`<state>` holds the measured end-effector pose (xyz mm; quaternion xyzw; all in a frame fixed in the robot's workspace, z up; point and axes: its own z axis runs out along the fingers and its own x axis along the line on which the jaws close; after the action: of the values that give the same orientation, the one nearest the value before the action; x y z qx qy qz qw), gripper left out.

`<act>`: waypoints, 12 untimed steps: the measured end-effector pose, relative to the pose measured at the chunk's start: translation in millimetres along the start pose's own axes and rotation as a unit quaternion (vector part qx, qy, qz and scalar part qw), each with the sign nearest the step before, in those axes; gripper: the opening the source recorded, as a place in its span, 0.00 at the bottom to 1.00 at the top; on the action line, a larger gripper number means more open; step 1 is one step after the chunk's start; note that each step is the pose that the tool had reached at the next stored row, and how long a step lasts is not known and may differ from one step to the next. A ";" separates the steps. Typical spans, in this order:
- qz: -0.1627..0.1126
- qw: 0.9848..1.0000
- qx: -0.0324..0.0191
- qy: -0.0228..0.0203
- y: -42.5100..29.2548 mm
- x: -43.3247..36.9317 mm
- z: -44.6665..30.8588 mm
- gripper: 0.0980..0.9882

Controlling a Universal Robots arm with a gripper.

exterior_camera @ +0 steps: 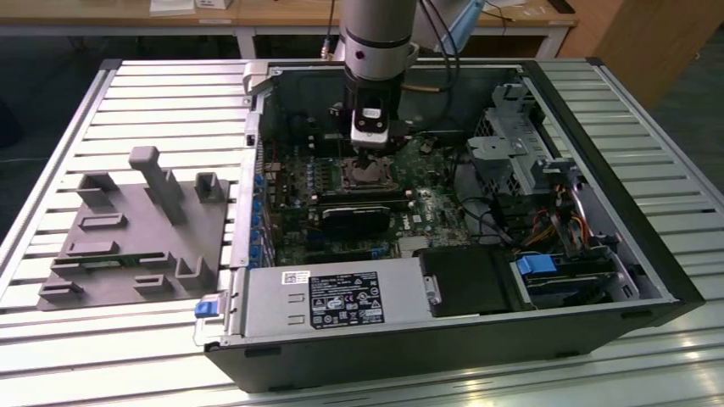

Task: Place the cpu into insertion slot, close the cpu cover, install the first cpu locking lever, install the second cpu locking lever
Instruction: 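Close the cpu cover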

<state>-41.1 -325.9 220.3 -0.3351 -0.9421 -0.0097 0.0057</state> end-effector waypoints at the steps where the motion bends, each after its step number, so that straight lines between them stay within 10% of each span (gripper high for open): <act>1: -0.009 1.000 0.000 0.000 0.0 0.0 0.1 0.01; 12: -0.103 0.995 0.000 0.002 0.0 0.0 0.1 0.01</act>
<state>-41.1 -325.9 220.3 -0.2365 -0.9716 -0.0112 0.0069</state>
